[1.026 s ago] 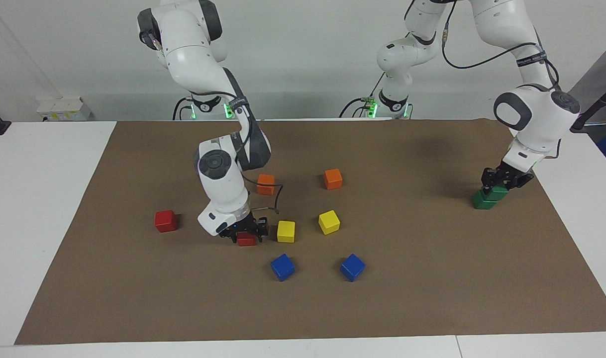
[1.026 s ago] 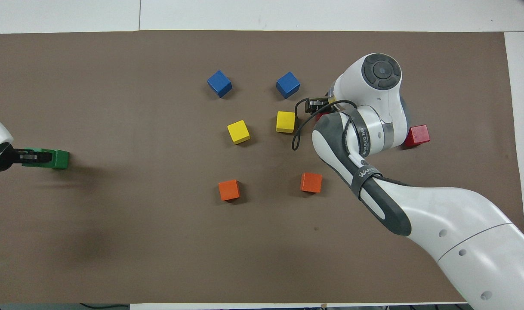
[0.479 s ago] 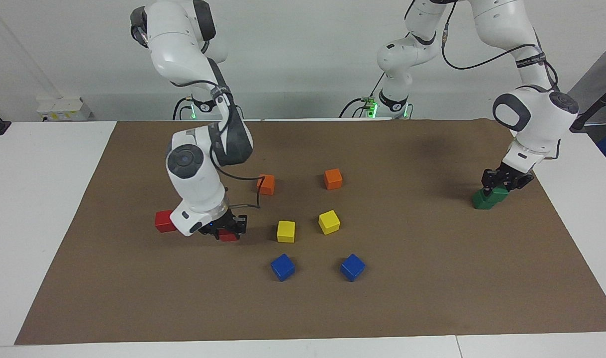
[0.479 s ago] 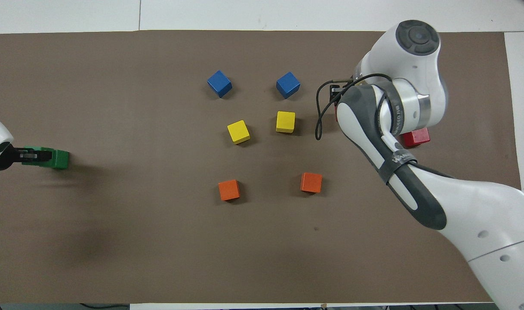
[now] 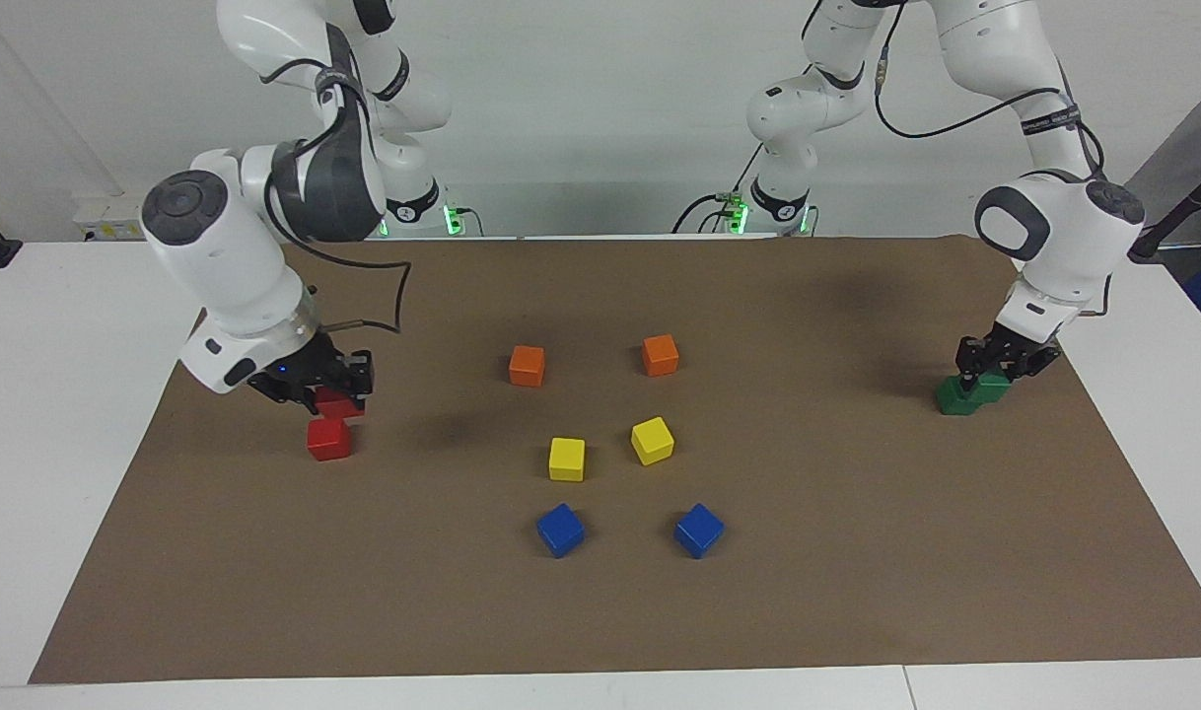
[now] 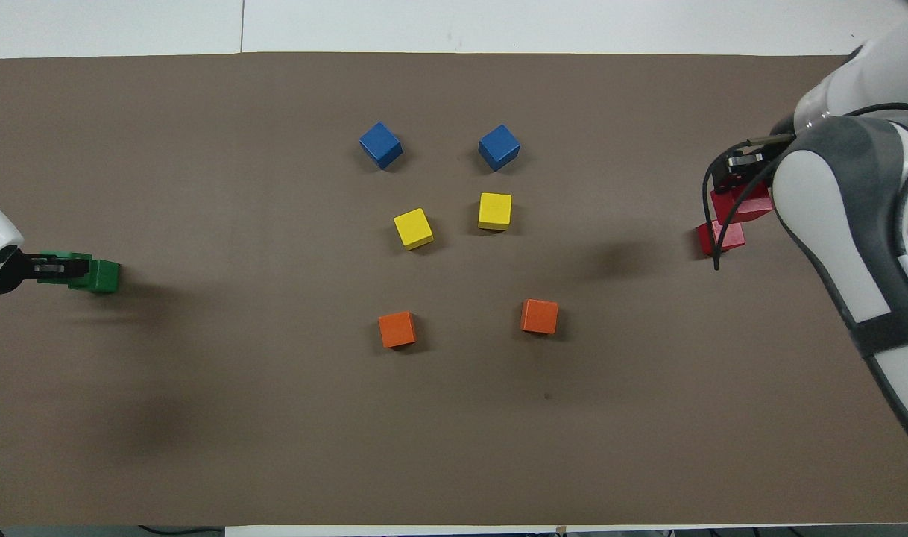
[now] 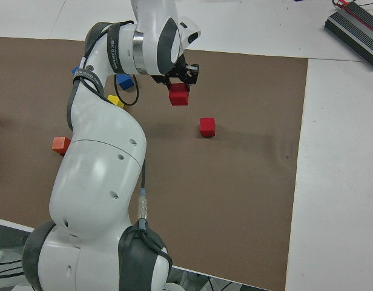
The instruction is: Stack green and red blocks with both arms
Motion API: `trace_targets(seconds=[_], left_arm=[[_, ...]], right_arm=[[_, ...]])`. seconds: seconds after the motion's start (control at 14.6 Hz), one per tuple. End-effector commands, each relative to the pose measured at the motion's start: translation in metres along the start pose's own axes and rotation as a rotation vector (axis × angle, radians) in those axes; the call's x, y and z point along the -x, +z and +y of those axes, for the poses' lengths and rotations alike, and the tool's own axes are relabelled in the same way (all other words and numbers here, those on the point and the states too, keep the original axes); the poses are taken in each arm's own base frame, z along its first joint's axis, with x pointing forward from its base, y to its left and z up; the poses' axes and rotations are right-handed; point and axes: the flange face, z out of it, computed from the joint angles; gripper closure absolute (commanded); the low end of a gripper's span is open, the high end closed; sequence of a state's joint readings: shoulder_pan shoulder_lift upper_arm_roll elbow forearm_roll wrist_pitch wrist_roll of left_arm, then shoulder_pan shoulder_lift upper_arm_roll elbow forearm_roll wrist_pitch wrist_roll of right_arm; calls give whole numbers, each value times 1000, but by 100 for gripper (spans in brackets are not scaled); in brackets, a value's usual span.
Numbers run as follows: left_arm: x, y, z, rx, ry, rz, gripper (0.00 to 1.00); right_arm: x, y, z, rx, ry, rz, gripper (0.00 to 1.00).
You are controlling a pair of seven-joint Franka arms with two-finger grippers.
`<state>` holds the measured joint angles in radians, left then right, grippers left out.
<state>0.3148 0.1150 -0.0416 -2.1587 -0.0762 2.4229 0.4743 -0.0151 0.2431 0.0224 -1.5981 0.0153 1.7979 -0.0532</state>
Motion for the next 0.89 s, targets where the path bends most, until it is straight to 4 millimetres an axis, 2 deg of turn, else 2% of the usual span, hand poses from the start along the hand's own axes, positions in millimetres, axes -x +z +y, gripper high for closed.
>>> trace_targets(seconds=[0.0,0.14,0.34,0.62,0.82], left_arm=[[5,19,13,18,14,-8,100],[3,21,18,21,20,-11,100],[3,22,18,21,23,-11,100],[6,24,20,35,16,-38,100],[8,29,19,39,17,-51,100]], right_arm=[[39,15,18,9,2,14,100],[48,31,38,14,-21,52,100],[51,45,52,22,-11,104,100],[45,66,58,26,1,142,100],[40,71,58,27,5,164,100]])
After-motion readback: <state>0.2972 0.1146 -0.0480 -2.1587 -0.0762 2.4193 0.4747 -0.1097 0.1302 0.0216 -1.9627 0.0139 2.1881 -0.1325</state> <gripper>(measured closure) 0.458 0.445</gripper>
